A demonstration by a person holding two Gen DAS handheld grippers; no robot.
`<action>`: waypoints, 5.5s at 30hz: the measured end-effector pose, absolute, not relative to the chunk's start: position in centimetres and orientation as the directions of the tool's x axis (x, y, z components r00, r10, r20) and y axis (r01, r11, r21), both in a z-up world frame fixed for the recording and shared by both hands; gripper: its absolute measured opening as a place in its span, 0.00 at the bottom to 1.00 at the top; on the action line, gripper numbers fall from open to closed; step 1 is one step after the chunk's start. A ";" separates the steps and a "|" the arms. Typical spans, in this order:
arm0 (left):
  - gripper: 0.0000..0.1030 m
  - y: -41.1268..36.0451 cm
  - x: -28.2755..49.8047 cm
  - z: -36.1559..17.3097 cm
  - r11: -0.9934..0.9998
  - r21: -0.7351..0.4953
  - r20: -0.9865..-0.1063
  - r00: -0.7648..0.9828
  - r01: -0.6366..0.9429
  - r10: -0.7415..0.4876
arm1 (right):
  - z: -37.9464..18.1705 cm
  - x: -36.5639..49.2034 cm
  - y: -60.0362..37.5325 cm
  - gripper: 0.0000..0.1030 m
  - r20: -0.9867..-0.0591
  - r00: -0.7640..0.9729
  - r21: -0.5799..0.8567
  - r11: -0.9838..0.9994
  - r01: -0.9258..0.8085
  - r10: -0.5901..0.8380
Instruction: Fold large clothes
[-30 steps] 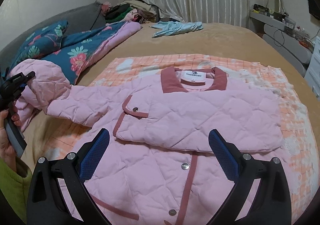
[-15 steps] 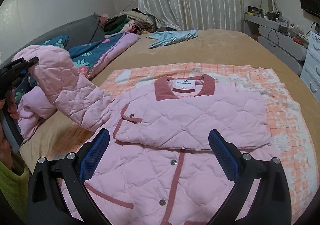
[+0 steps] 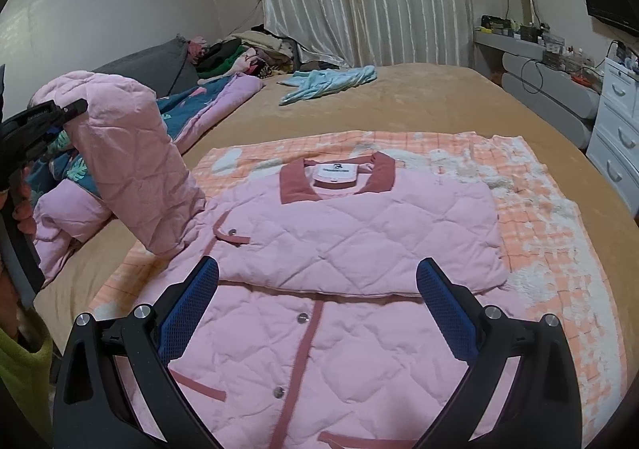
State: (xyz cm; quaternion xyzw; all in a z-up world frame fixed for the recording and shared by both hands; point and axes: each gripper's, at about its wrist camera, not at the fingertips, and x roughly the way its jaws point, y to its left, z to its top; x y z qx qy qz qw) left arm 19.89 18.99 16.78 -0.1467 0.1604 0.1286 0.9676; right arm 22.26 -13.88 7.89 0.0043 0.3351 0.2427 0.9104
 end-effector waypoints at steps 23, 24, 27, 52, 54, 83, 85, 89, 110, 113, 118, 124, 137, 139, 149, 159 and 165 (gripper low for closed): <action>0.06 10.6 24.4 13.7 0.977 -0.118 -0.403 0.908 -0.178 0.116 | 5.7 25.9 -18.9 0.96 -0.559 0.731 0.148 0.914 -0.377 0.391; 0.06 10.1 24.6 13.5 0.979 -0.112 -0.406 0.907 -0.170 0.112 | 5.6 26.1 -19.2 0.96 -0.556 0.729 0.161 0.912 -0.376 0.399; 0.06 8.9 25.1 12.7 0.984 -0.098 -0.416 0.904 -0.151 0.097 | 5.1 26.7 -20.2 0.96 -0.544 0.726 0.210 0.906 -0.368 0.421; 0.06 -1.5 28.4 2.5 0.995 0.095 -0.561 0.827 0.018 0.039 | 1.1 30.4 -27.9 0.96 -0.585 0.777 0.201 0.970 -0.138 0.232; 0.06 -2.6 28.5 1.4 0.990 0.138 -0.572 0.819 0.030 0.055 | 0.8 30.6 -28.5 0.96 -0.593 0.774 0.207 0.971 -0.121 0.223; 0.81 -2.9 24.5 -2.2 0.968 0.108 -0.763 0.643 0.226 -0.064 | -0.7 31.0 -27.2 0.96 -0.634 0.712 0.267 0.949 -0.166 0.302; 0.87 -0.7 24.5 -1.1 0.983 0.066 -0.757 0.650 0.172 -0.063 | -0.8 30.9 -26.1 0.96 -0.637 0.695 0.277 0.940 -0.197 0.334; 0.91 2.1 25.0 0.1 0.995 0.035 -0.746 0.665 0.093 -0.036 | -1.5 30.9 -23.6 0.96 -0.658 0.634 0.324 0.913 -0.248 0.406; 0.91 14.2 25.4 0.0 0.976 -0.085 -0.740 0.668 -0.200 0.073 | -6.9 32.6 -19.6 0.48 -0.698 0.420 0.550 0.810 -0.205 0.580; 0.91 14.7 25.5 -0.3 0.973 -0.101 -0.741 0.668 -0.208 0.066 | -5.5 32.0 -18.8 0.26 -0.675 0.453 0.507 0.812 -0.288 0.582; 0.91 15.1 25.5 -0.3 0.969 -0.125 -0.738 0.672 -0.215 0.053 | -0.6 30.3 -17.1 0.18 -0.607 0.588 0.295 0.838 -0.458 0.535; 0.91 15.0 26.5 0.0 0.971 -0.122 -0.731 0.680 -0.206 0.052 | 3.7 30.3 -16.9 0.18 -0.496 0.700 0.105 0.835 -0.540 0.515; 0.91 12.5 30.9 -0.9 0.979 -0.125 -0.745 0.667 -0.158 0.012 | -2.1 35.0 -18.6 0.18 -0.643 0.633 0.184 0.889 -0.418 0.431; 0.91 11.9 31.4 -1.1 0.982 -0.119 -0.750 0.661 -0.150 0.010 | -2.5 35.1 -18.5 0.19 -0.652 0.627 0.190 0.892 -0.410 0.426; 0.91 10.0 32.4 -1.7 0.988 -0.105 -0.763 0.646 -0.111 -0.008 | -3.3 35.4 -18.5 0.27 -0.680 0.607 0.210 0.903 -0.375 0.410; 0.91 9.2 32.7 -2.6 0.991 -0.094 -0.781 0.624 -0.098 -0.012 | -2.4 35.1 -19.3 0.55 -0.680 0.651 0.153 0.933 -0.325 0.338; 0.91 9.5 32.9 -3.7 0.990 -0.099 -0.796 0.605 -0.103 -0.016 | -0.8 34.5 -20.1 0.56 -0.633 0.696 0.147 0.935 -0.322 0.339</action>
